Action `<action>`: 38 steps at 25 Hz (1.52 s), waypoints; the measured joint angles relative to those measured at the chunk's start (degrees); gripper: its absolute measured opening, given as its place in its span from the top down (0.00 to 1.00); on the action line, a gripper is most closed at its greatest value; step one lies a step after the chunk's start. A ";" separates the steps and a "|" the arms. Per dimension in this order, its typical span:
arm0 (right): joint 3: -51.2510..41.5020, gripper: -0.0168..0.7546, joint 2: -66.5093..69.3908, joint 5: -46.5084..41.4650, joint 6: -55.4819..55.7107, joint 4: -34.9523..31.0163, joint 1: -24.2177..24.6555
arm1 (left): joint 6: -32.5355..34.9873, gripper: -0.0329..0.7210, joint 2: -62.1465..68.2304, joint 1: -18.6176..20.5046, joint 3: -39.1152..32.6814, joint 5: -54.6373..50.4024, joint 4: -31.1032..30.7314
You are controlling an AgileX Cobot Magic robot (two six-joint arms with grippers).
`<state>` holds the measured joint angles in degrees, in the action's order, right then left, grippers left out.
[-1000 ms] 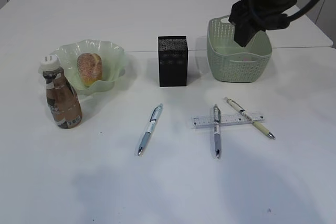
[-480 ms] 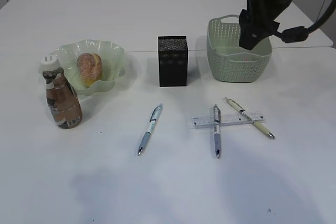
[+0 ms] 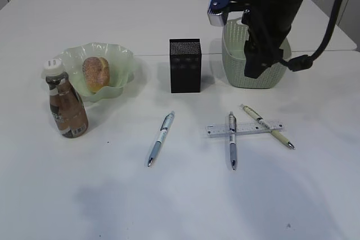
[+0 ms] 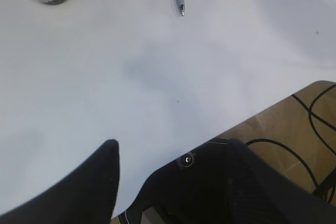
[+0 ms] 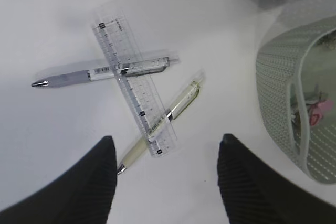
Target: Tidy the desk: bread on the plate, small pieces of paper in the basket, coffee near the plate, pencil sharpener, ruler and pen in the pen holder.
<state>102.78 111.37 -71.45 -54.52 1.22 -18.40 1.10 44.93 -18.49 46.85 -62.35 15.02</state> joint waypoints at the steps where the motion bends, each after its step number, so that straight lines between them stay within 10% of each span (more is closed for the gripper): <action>1: 0.00 0.36 0.00 0.00 0.00 0.00 0.00 | 0.00 0.36 0.00 0.00 0.00 0.00 0.00; 38: -3.22 0.36 5.51 1.19 -12.48 -7.34 6.14 | 0.00 0.36 0.00 0.00 0.12 -1.24 -2.46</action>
<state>99.56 116.88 -70.26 -67.00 -6.11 -12.26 1.10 44.93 -18.49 46.97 -63.59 12.55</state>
